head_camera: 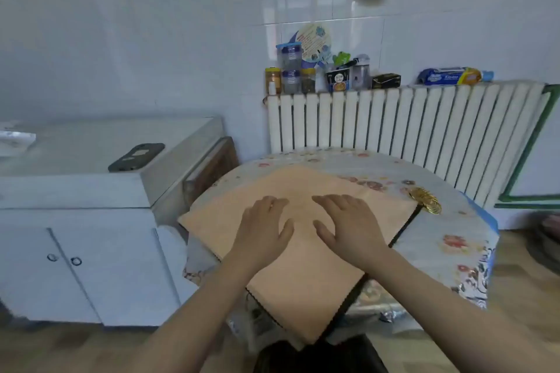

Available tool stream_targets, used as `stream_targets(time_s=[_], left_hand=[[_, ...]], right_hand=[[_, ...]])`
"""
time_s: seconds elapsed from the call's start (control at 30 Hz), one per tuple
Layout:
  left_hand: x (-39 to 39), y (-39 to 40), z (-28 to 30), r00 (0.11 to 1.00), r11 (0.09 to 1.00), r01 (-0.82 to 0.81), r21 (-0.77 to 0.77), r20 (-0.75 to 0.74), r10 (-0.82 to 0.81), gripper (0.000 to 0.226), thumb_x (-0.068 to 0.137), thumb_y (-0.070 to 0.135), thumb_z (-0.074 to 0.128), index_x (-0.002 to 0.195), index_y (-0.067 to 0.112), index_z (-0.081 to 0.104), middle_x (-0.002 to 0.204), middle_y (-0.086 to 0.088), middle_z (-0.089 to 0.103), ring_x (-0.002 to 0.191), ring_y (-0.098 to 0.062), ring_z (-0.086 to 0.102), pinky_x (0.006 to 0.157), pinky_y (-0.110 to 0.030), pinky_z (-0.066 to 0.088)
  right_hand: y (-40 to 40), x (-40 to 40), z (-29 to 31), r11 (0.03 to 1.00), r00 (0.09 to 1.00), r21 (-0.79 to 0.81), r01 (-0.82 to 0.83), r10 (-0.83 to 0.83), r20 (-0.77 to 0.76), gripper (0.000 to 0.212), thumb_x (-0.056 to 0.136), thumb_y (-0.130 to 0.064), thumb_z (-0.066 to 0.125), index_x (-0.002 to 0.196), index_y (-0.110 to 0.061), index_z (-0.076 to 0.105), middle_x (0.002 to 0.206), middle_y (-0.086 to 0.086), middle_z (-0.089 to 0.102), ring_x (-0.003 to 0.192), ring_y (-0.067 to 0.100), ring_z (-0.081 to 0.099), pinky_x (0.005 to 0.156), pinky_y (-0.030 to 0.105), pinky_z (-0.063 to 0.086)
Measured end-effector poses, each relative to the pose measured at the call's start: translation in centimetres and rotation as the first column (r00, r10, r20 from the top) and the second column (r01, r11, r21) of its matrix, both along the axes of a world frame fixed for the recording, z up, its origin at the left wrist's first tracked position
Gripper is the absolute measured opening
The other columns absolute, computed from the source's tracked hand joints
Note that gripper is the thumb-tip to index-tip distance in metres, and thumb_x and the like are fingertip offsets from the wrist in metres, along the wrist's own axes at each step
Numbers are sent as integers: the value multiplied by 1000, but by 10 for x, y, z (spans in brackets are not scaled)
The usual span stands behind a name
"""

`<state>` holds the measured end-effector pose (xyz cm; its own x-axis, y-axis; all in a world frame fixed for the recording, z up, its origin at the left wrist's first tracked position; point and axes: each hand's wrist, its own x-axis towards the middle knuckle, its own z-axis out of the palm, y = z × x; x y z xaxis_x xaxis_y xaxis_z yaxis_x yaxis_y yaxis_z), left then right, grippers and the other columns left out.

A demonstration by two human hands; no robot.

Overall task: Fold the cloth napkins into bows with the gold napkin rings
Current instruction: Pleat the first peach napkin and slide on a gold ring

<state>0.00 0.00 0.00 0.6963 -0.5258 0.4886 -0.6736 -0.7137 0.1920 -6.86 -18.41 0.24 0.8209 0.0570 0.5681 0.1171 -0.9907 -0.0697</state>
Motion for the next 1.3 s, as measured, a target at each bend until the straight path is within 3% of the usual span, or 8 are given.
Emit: stream_targets(time_s=[0.13,0.27,0.4,0.57,0.67,0.83,1.03,1.3], left_hand=[[2,11,-48,890,979,59,193,-455,36,50,93,48,46,135,22,41,136,1,42,127,-19,35,102,-33,33],[18,15,-63,828,957,88,278,-554,85,52,80,56,61,124,28,51,129,1,41,124,-20,36,103,-36,34],[33,15,-72,800,962,84,258,-594,89,49,71,57,70,112,37,54,126,5,41,121,-18,34,103,-36,31],[39,12,-82,820,999,41,27,-572,-19,22,72,42,75,87,37,60,99,10,47,102,-13,43,90,-28,36],[43,12,-82,835,998,25,-61,-548,-54,13,75,32,76,83,25,69,91,9,53,94,-12,48,79,-22,39],[58,18,-70,863,999,-6,50,-505,30,14,87,34,63,80,23,58,80,9,52,82,-13,51,68,-25,38],[77,20,-38,887,987,39,156,-461,37,16,96,36,49,85,24,47,67,8,52,70,-17,49,60,-31,32],[112,20,17,709,938,297,181,-699,-90,15,92,34,58,83,22,62,80,14,58,70,2,50,64,-13,36]], right_hand=[[-5,-1,-52,998,924,60,-12,33,-380,71,80,-67,24,135,-28,46,136,-7,50,122,18,49,97,32,39],[-22,8,-75,983,783,181,-5,116,-611,73,75,-70,56,137,-33,42,148,-6,34,137,16,30,111,30,24],[-26,18,-88,954,782,296,38,156,-604,79,44,-86,44,110,-44,57,137,-10,42,131,15,32,107,28,23],[-20,30,-90,946,851,318,59,119,-512,23,74,-51,70,85,-32,65,115,-12,53,111,12,41,91,22,28],[-24,35,-85,945,860,318,77,99,-501,22,79,-45,68,88,-26,70,110,-12,58,106,11,46,83,20,30],[-40,43,-68,924,827,349,155,72,-557,13,84,-38,66,84,-26,64,91,-9,65,91,11,56,76,23,41],[-54,53,-30,909,793,384,160,114,-599,15,90,-35,59,85,-22,56,65,-11,54,58,1,48,52,17,31],[-73,73,26,882,624,446,153,264,-735,15,87,-36,64,86,-21,67,71,-5,63,55,-1,52,60,17,38]])
